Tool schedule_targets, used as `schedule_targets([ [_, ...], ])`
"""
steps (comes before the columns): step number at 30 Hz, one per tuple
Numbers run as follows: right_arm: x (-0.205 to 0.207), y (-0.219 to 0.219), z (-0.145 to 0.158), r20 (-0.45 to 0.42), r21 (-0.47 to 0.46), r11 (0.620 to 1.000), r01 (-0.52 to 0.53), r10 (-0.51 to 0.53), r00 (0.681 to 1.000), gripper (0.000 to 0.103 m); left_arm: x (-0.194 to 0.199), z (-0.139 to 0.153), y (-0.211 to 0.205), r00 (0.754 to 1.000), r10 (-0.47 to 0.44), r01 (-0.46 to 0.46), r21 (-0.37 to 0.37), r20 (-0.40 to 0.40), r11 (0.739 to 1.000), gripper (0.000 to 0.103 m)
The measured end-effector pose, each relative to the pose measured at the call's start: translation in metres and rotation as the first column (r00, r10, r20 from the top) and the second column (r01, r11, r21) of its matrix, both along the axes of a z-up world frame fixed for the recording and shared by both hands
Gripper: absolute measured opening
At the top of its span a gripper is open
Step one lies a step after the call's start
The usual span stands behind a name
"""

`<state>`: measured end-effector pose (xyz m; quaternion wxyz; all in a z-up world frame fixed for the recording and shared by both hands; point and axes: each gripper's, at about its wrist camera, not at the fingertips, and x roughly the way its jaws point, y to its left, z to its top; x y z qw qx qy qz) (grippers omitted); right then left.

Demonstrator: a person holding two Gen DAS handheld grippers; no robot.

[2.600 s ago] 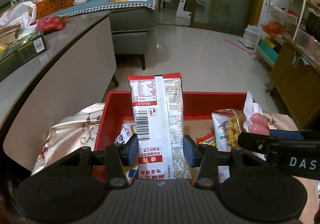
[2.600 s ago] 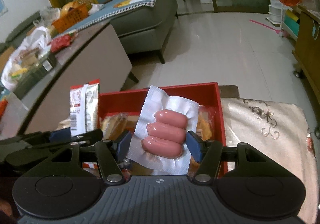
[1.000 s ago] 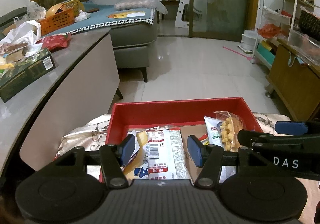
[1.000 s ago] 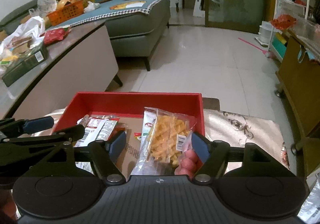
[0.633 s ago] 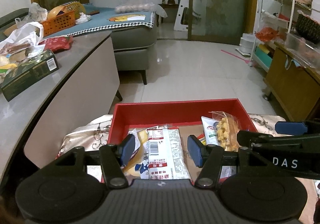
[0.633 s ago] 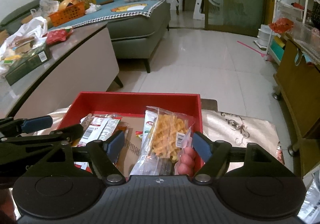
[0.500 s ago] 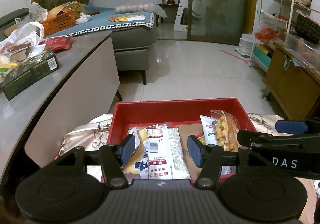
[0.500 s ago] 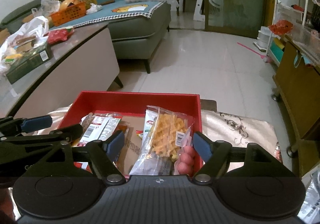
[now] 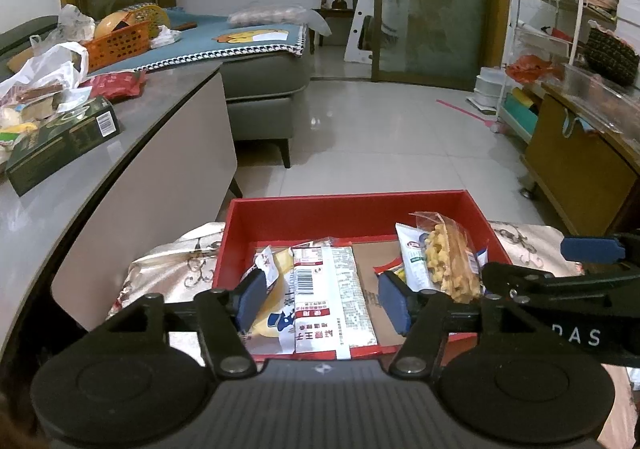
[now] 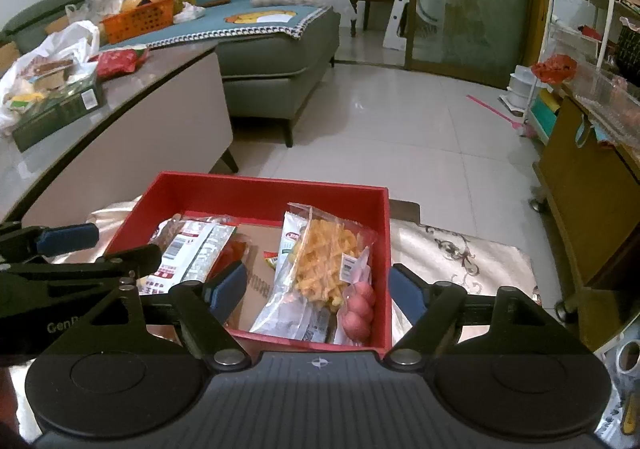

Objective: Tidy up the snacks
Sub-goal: 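Drop the stick pack into the red box while the right tool releases the sausages, then move the left tool to the Kaprons wafer pack while the right tool moves to the white bun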

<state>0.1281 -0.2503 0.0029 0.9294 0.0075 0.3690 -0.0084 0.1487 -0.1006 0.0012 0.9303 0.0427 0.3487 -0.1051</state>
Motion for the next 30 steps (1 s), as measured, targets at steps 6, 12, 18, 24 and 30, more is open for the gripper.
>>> schedule_targets([
  [6,-0.001,0.000,0.000,0.004,-0.014,1.000,0.003,-0.003,1.000,0.085,0.000,-0.001,0.002,1.000,0.016,-0.016,-0.002,0.003,1.000,0.066],
  [12,-0.005,0.005,0.000,-0.002,-0.056,0.998,-0.003,0.003,1.000,0.087,-0.003,-0.001,0.004,1.000,0.013,-0.013,0.004,0.003,1.000,0.068],
  [18,-0.012,-0.001,0.000,-0.020,-0.034,0.999,0.000,-0.001,1.000,0.087,-0.008,0.000,0.010,1.000,0.011,-0.011,-0.004,-0.006,1.000,0.069],
  [24,-0.023,-0.008,-0.003,-0.037,-0.014,1.000,0.011,-0.011,0.999,0.087,-0.018,0.000,0.022,0.999,0.004,-0.005,-0.022,-0.032,1.000,0.069],
  [30,-0.038,-0.014,-0.012,-0.082,0.005,1.000,0.018,-0.018,0.996,0.088,-0.041,-0.015,0.034,0.992,-0.018,0.013,-0.037,-0.124,0.999,0.069],
])
